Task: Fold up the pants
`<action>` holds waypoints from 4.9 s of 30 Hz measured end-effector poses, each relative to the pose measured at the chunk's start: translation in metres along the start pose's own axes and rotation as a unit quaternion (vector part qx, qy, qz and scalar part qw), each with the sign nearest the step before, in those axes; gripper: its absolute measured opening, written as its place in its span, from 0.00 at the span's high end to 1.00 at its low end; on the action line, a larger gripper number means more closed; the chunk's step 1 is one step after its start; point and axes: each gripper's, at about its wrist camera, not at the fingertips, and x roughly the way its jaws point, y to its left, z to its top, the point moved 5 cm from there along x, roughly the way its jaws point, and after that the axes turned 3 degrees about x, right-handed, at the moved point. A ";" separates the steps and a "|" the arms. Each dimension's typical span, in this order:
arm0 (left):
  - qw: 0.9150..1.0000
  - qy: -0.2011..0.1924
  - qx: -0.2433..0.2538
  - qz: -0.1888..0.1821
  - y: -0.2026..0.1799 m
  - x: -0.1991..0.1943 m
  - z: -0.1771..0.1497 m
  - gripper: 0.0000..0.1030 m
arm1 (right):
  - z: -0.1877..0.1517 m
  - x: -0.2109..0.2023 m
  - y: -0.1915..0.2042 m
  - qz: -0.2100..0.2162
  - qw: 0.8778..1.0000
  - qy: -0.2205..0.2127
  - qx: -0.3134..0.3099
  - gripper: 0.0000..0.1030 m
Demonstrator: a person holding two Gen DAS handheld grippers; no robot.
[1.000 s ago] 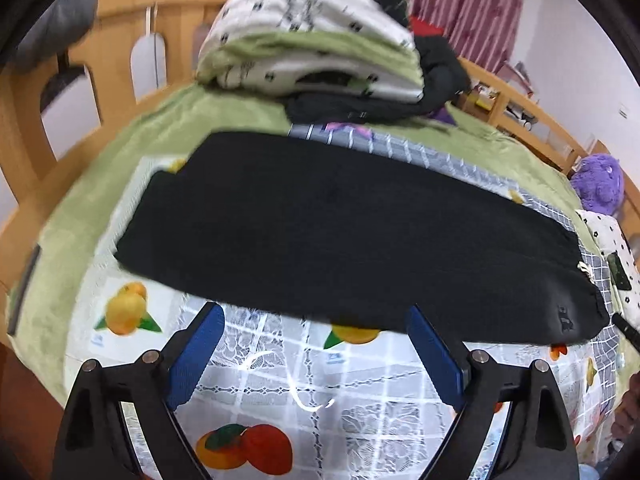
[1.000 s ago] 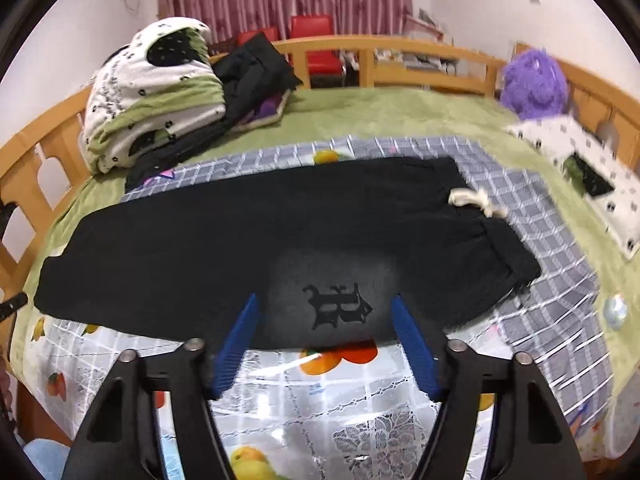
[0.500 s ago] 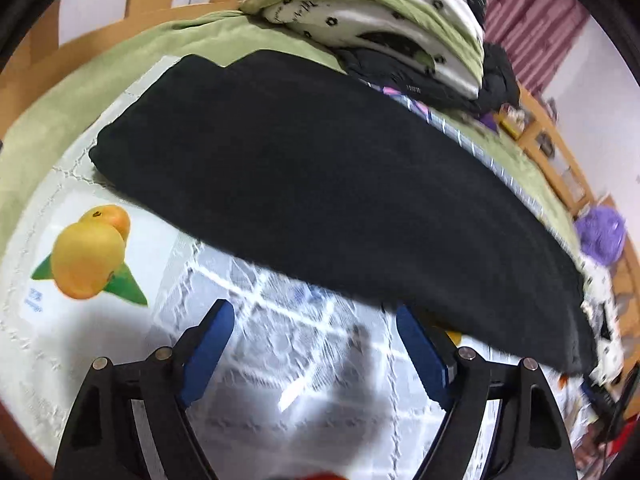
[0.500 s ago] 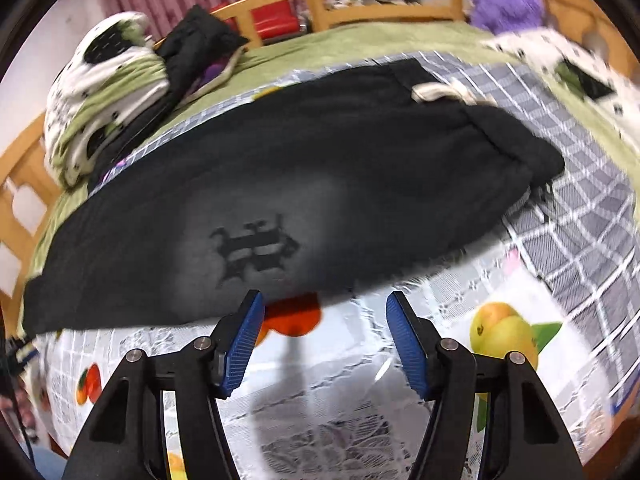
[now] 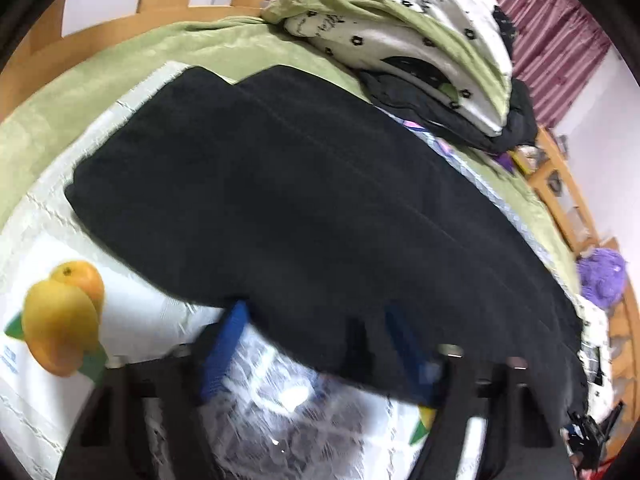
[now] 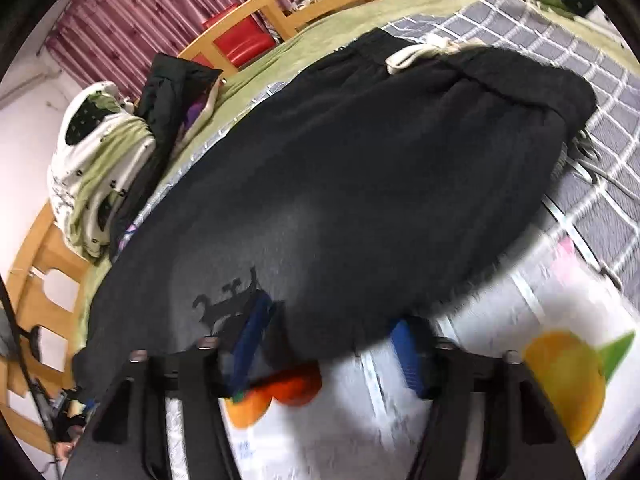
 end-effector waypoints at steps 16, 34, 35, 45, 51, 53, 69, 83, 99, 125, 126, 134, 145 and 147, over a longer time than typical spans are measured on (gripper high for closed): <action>0.985 -0.129 0.112 0.015 -0.074 -0.017 0.144 0.92 | 0.139 -0.009 0.115 0.027 0.986 -0.089 -0.138 0.87; 0.981 -0.118 0.136 0.074 -0.104 0.054 0.167 0.37 | 0.167 0.092 0.113 -0.042 0.989 -0.053 -0.132 0.44; 0.982 -0.110 0.137 0.072 -0.102 0.047 0.160 0.35 | 0.160 0.082 0.111 -0.041 0.989 -0.051 -0.136 0.44; 0.999 0.005 0.044 -0.004 -0.040 0.003 0.031 0.31 | 0.052 0.017 0.034 -0.035 0.996 0.008 -0.086 0.43; 1.000 0.021 0.018 -0.007 -0.018 0.010 0.003 0.31 | 0.030 0.021 0.012 -0.018 0.999 0.006 -0.046 0.43; 1.000 0.011 0.013 -0.007 -0.014 0.013 0.010 0.31 | 0.033 0.027 0.008 -0.006 0.999 0.009 -0.031 0.43; 0.996 -0.012 -0.079 -0.026 0.005 0.065 0.088 0.87 | 0.099 0.087 0.013 0.014 0.999 -0.013 0.030 0.84; 0.999 0.008 0.003 -0.042 0.011 -0.085 -0.007 0.87 | 0.039 -0.085 -0.019 0.016 0.999 0.005 -0.035 0.93; 0.996 0.013 0.043 0.076 0.018 -0.118 -0.055 0.38 | -0.002 -0.144 -0.138 -0.034 0.997 -0.063 0.042 0.36; 0.993 -0.045 0.085 0.064 -0.020 -0.132 -0.007 0.35 | 0.053 -0.146 -0.158 -0.143 0.987 -0.044 -0.061 0.58; 0.993 -0.040 0.088 0.072 -0.021 -0.128 -0.003 0.35 | 0.056 -0.144 -0.144 -0.140 0.986 -0.047 -0.073 0.57; 0.991 -0.008 0.098 0.089 -0.025 -0.076 0.028 0.35 | 0.064 -0.074 0.002 -0.082 0.973 -0.036 -0.211 0.53; 0.983 0.007 0.130 0.126 -0.013 -0.027 0.070 0.35 | 0.024 0.047 0.117 -0.014 0.934 0.057 -0.353 0.54; 0.984 0.009 0.129 0.123 -0.008 -0.022 0.073 0.35 | 0.017 0.063 0.120 -0.021 0.926 0.075 -0.369 0.54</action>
